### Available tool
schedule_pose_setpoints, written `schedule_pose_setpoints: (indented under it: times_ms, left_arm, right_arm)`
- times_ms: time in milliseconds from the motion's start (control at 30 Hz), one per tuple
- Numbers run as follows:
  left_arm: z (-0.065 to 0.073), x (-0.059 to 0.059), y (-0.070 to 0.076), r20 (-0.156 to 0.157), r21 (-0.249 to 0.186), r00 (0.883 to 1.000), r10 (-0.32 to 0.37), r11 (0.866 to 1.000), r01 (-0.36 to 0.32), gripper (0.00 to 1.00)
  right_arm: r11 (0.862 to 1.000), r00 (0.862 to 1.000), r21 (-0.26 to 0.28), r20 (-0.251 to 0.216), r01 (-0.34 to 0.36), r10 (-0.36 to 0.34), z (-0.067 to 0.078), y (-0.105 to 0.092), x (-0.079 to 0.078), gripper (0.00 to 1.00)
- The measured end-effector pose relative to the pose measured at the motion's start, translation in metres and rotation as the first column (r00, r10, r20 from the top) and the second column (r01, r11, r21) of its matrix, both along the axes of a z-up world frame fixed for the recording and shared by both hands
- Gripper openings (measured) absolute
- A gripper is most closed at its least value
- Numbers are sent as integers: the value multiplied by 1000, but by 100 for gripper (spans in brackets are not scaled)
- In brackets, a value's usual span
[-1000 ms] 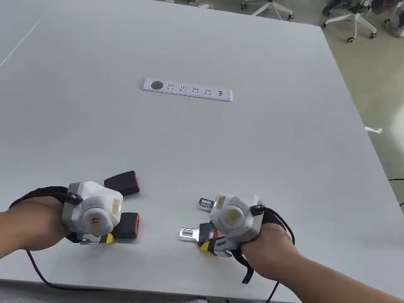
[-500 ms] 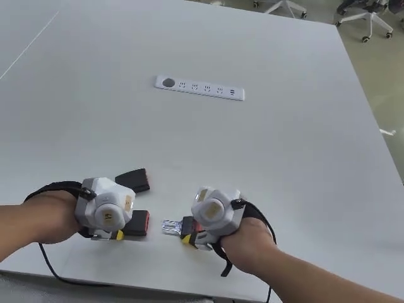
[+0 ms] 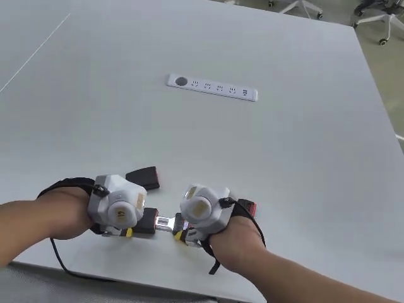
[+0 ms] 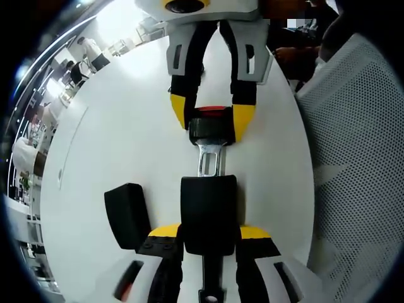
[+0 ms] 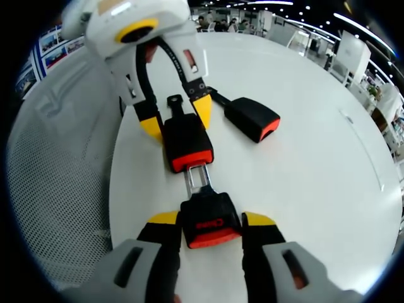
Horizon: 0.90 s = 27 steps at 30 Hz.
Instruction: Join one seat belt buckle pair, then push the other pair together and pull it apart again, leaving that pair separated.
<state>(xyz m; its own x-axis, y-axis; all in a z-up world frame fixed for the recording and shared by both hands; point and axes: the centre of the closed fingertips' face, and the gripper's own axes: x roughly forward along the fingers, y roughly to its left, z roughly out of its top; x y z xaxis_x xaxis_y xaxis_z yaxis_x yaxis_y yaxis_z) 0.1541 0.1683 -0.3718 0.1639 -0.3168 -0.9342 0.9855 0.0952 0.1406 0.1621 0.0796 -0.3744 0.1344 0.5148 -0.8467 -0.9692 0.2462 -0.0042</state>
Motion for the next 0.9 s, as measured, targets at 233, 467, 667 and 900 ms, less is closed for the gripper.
schedule_pose_setpoints:
  times_ms: [233, 467, 667, 900]
  left_arm:
    - [0, 0, 0, 2, 7, 1000, 3, 1000, -3, 32]
    - [0, -1, -1, 2, 9, 1000, 0, 1000, 0, 32]
    - [0, -1, -2, 6, 7, 1000, -12, 1000, 12, 32]
    - [-1, -1, -2, 3, -8, 1000, -23, 1000, 23, 31]
  right_arm:
    - [1000, 1000, 9, 20, 0, 0, 4, 5, -1, 37]
    - [999, 998, 4, 40, -40, 40, 2, 12, -4, 37]
    - [998, 996, -6, 61, -70, 70, 1, 14, -4, 37]
    - [996, 993, 6, 73, -92, 92, 1, 16, -4, 35]
